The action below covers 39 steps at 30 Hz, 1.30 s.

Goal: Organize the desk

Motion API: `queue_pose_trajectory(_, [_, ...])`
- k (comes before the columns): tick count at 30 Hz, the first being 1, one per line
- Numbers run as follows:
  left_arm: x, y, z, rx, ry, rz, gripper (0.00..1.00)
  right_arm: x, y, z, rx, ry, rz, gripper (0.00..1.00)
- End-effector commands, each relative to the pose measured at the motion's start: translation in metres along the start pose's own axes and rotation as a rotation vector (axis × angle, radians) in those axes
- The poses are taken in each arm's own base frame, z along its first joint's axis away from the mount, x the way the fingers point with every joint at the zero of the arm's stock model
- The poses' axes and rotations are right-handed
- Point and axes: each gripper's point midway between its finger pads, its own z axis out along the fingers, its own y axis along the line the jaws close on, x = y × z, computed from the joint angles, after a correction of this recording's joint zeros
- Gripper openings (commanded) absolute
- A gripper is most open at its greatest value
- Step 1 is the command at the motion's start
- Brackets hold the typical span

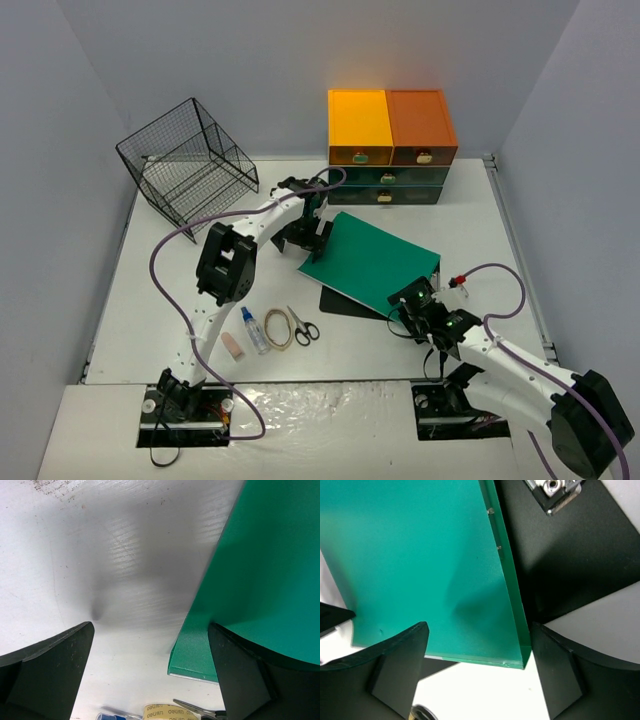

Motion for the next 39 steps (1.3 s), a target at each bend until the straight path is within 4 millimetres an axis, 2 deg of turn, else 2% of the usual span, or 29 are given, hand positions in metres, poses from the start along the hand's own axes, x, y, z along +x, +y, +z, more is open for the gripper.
queue_pose_trajectory(1, [0.023, 0.011, 0.013, -0.07, 0.093, 0.037, 0.97, -0.003, 0.007, -0.006, -0.03, -0.02, -0.04, 0.72])
queue_pose_trajectory(6, [0.024, 0.011, 0.012, -0.07, 0.094, 0.041, 0.97, -0.003, 0.002, -0.007, -0.005, -0.025, -0.065, 0.7])
queue_pose_trajectory(11, [0.025, 0.012, 0.011, -0.071, 0.094, 0.042, 0.97, -0.005, -0.008, -0.007, 0.084, -0.036, -0.097, 0.72])
queue_pose_trajectory(17, [0.024, 0.013, 0.01, -0.074, 0.092, 0.042, 0.97, -0.007, -0.004, -0.008, 0.142, -0.041, -0.124, 0.74])
queue_pose_trajectory(22, [0.025, 0.012, 0.011, -0.071, 0.095, 0.042, 0.97, -0.011, 0.006, -0.014, 0.112, -0.058, -0.12, 0.75])
queue_pose_trajectory(28, [0.024, 0.013, 0.01, -0.074, 0.091, 0.042, 0.97, -0.014, 0.008, -0.015, 0.095, -0.069, -0.111, 0.75])
queue_pose_trajectory(39, [0.022, 0.012, 0.009, -0.071, 0.087, 0.043, 0.97, -0.007, 0.007, -0.005, 0.045, -0.061, -0.099, 0.76])
